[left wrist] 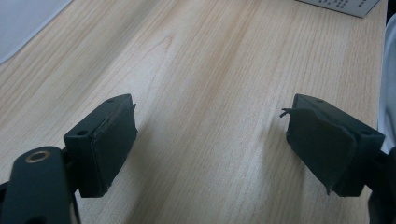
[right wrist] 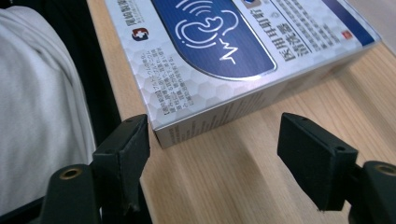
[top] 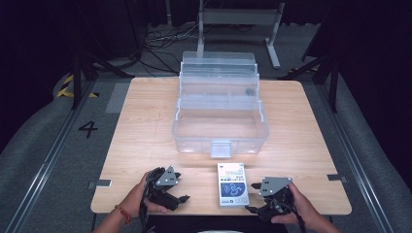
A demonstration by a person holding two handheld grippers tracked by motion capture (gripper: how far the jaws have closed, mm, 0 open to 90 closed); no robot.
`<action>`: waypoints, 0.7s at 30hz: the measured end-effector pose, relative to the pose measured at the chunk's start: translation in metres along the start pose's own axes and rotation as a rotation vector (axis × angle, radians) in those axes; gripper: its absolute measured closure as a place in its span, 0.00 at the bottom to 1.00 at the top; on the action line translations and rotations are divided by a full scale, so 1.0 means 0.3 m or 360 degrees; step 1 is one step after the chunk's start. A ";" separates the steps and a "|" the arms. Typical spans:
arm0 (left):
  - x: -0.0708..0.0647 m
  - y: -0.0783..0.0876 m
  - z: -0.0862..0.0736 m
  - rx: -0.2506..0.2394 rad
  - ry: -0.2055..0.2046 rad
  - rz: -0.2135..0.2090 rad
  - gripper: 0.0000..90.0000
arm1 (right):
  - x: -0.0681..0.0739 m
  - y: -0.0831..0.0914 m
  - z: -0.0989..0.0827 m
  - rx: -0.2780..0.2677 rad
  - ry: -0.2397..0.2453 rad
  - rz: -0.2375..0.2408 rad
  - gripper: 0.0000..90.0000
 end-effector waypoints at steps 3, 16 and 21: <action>0.001 0.000 0.000 0.0001 -0.0003 -0.0003 0.18 | -0.026 0.000 -0.018 0.0014 -0.0016 -0.0041 0.30; 0.002 0.001 -0.001 0.0009 -0.0009 -0.0005 0.18 | -0.244 0.060 -0.074 -0.0061 -0.0428 -0.0256 0.32; 0.002 0.001 -0.001 0.0011 -0.0011 -0.0006 0.18 | -0.252 0.065 -0.059 -0.0059 -0.0443 -0.0237 0.28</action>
Point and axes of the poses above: each handheld gripper's, and its own axes: y roughly backward along the jaws, z roughly out of its top, x roughly to its left, the point moved 4 cm from there along -y, roughly forward along the jaws, and after that the axes turned 13 degrees about x, right-handed, at the moved point
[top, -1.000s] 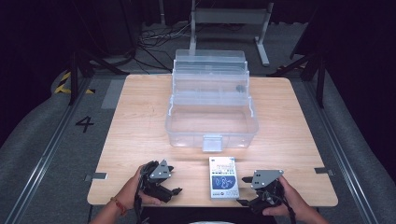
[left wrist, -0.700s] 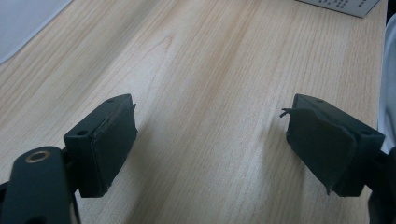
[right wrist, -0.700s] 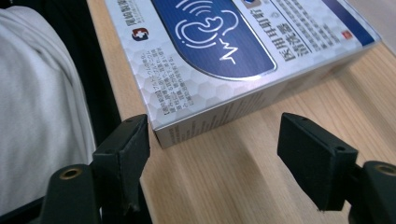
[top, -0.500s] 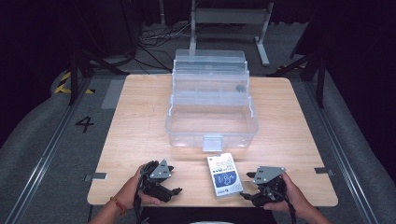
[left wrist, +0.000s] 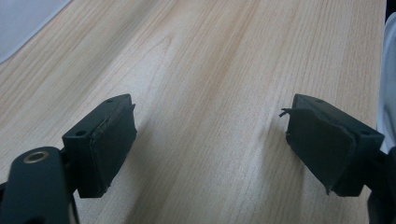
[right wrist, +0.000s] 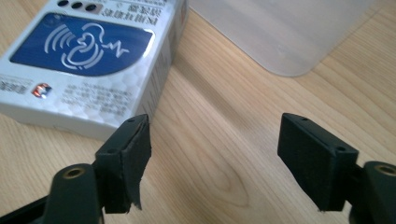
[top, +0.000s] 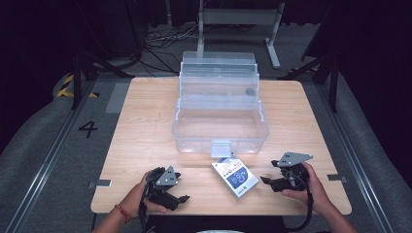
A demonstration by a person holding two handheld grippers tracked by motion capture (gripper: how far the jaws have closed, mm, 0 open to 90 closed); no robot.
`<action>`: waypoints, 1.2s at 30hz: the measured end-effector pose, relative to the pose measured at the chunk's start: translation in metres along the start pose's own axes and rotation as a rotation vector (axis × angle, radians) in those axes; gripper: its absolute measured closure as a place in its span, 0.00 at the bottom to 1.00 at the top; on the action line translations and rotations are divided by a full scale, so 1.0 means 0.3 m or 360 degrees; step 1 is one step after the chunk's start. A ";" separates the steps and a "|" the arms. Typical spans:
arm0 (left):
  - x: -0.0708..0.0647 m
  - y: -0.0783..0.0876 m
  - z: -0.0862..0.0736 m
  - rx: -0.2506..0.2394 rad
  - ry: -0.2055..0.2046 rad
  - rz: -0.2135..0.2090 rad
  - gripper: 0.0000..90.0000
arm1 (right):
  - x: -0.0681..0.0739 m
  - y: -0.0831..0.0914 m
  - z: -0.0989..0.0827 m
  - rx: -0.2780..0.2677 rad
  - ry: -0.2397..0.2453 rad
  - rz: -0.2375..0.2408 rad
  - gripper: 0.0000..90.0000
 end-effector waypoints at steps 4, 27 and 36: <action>0.000 0.000 0.000 -0.0003 0.0003 0.0000 0.18 | 0.041 0.009 0.042 -0.0002 0.0052 0.0031 0.27; -0.002 -0.001 0.000 -0.0012 0.0009 0.0005 0.18 | 0.235 -0.113 0.293 0.0343 0.0030 0.0080 0.13; -0.002 -0.001 0.000 -0.0012 0.0009 0.0005 0.18 | 0.201 -0.141 0.310 0.0544 -0.0062 0.0190 0.02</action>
Point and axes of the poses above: each handheld gripper's, and its own axes: y roughly backward along the jaws, z roughly out of its top, x roughly to its left, the point moved 4 cm from there along -y, roughly forward along the jaws, and after that the axes turned 13 degrees about x, right-handed, at the moved point
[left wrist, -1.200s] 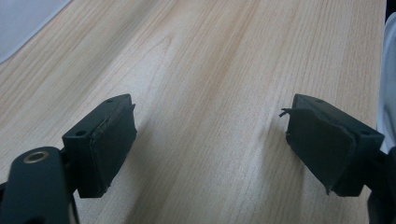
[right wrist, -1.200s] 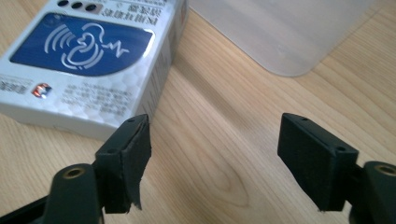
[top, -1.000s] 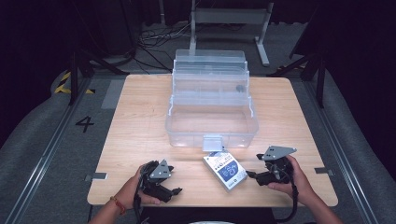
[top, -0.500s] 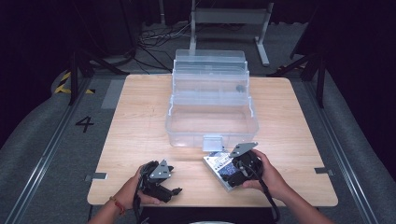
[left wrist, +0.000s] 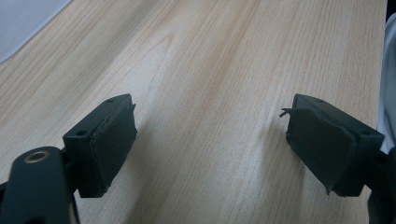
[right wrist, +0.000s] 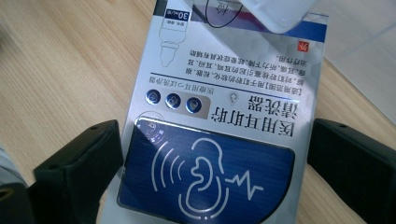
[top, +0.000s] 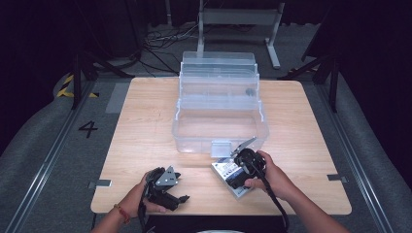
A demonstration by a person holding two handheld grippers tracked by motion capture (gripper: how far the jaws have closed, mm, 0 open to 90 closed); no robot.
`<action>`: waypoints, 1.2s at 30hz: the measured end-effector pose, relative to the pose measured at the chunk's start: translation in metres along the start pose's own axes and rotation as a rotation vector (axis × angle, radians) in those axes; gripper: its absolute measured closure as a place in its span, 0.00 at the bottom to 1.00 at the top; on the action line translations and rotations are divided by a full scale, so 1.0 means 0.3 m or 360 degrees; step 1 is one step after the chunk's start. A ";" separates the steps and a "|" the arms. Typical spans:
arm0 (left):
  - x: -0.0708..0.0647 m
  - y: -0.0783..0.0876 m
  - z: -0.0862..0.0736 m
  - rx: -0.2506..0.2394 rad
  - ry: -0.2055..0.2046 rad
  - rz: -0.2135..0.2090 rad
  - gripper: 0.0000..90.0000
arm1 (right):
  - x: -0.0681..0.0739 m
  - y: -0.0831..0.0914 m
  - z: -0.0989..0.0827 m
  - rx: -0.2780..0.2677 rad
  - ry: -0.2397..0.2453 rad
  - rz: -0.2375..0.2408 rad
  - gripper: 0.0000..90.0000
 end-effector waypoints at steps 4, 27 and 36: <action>0.000 0.000 0.000 0.0001 -0.0001 -0.0001 0.18 | 0.028 -0.011 0.010 0.0042 0.0047 -0.0060 0.01; 0.036 0.050 0.012 0.0049 0.0069 0.0036 0.24 | -0.107 -0.040 -0.229 0.0160 0.0260 -0.0055 0.03; 0.058 0.187 0.105 -0.0045 0.0019 0.0135 0.24 | -0.228 -0.007 -0.338 0.0155 0.0106 -0.0079 0.03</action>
Point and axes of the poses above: each handheld gripper's, and its own axes: y roughly backward along the jaws, z roughly out of its top, x roughly to its left, the point moved 4 cm from there along -y, roughly forward along the jaws, and after that the axes turned 13 degrees about x, right-handed, at the moved point
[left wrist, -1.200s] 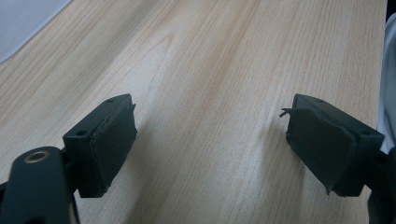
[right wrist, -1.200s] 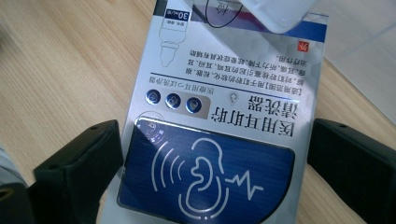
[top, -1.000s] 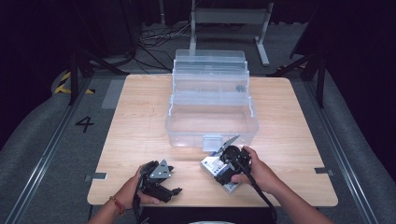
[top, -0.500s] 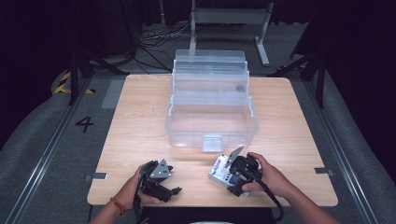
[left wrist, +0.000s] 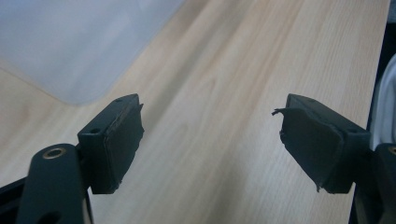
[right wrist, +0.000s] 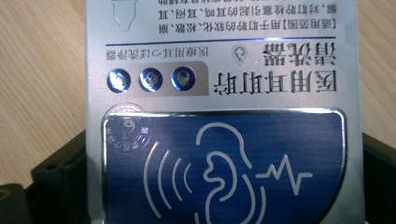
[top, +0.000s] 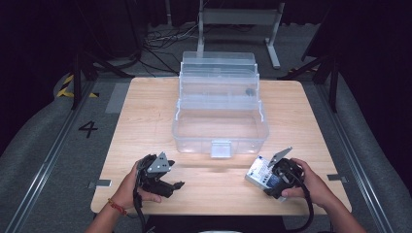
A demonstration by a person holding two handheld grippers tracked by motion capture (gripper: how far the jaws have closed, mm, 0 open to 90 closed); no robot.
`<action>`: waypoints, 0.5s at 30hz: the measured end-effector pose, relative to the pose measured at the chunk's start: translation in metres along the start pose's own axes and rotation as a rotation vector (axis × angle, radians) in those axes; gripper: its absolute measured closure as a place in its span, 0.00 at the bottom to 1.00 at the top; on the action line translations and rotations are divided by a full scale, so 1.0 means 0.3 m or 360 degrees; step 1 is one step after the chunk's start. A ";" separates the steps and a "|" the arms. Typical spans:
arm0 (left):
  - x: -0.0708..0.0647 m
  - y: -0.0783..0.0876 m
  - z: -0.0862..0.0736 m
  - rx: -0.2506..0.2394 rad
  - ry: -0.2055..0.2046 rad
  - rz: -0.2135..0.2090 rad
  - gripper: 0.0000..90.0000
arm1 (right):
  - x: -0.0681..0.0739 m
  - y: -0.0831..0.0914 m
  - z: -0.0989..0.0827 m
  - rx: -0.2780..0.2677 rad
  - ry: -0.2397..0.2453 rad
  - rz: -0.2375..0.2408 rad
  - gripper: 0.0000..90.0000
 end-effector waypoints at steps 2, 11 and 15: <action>0.004 0.020 0.039 -0.0005 -0.0043 0.0059 0.24 | -0.013 0.003 -0.017 0.0001 -0.0016 -0.0007 0.03; 0.053 0.064 0.257 -0.0073 -0.0225 0.0179 0.32 | -0.046 0.004 -0.036 -0.0018 -0.0022 -0.0008 0.04; 0.088 0.048 0.343 -0.0036 -0.0260 0.0163 0.36 | -0.050 0.001 -0.037 -0.0046 -0.0023 -0.0028 0.03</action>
Point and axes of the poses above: each handheld gripper's, and its own axes: y roughly backward along the jaws, z roughly out of its top, x roughly to its left, the point moved 4 cm from there along -y, roughly forward along the jaws, and after that the axes turned 13 degrees about x, right-handed, at the moved point
